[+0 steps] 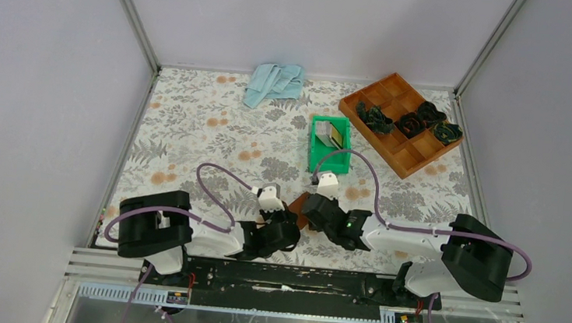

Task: Put the credit cards into the card holder
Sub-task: Close the card holder at the center of the board.

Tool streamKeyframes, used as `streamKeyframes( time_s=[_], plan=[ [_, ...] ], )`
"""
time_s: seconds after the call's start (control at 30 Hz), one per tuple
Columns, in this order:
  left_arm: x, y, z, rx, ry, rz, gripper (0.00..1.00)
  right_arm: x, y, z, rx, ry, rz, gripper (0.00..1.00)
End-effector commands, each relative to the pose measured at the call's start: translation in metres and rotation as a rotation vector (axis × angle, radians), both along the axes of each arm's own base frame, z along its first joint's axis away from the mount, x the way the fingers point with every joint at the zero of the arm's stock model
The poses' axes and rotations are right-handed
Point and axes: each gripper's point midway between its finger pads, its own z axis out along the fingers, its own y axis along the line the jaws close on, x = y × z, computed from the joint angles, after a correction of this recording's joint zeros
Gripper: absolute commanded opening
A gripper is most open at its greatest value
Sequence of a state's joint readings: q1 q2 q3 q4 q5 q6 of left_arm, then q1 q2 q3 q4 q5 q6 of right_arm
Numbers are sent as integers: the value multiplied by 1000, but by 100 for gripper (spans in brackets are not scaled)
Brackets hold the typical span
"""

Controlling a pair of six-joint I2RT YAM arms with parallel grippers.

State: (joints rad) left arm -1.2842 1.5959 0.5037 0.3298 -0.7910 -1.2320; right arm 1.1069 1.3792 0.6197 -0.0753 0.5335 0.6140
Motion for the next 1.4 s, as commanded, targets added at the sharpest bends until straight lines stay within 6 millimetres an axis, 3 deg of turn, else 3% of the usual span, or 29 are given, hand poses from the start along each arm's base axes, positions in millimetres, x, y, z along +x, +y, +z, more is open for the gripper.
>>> streamKeyframes(
  time_s=[0.0, 0.47, 0.97, 1.37],
  plan=[
    [-5, 4, -17, 78, 22, -27, 0, 16, 14, 19, 46, -59, -11, 45],
    [-8, 9, -25, 96, 42, -23, 0, 18, 1, 14, 19, -70, -36, 44],
    [-9, 10, -26, 93, 49, -19, 0, 23, 11, 9, 24, -55, -17, 43],
    [-10, 14, -29, 108, 54, -14, 0, 23, -1, 21, 33, -89, -41, 43]
  ],
)
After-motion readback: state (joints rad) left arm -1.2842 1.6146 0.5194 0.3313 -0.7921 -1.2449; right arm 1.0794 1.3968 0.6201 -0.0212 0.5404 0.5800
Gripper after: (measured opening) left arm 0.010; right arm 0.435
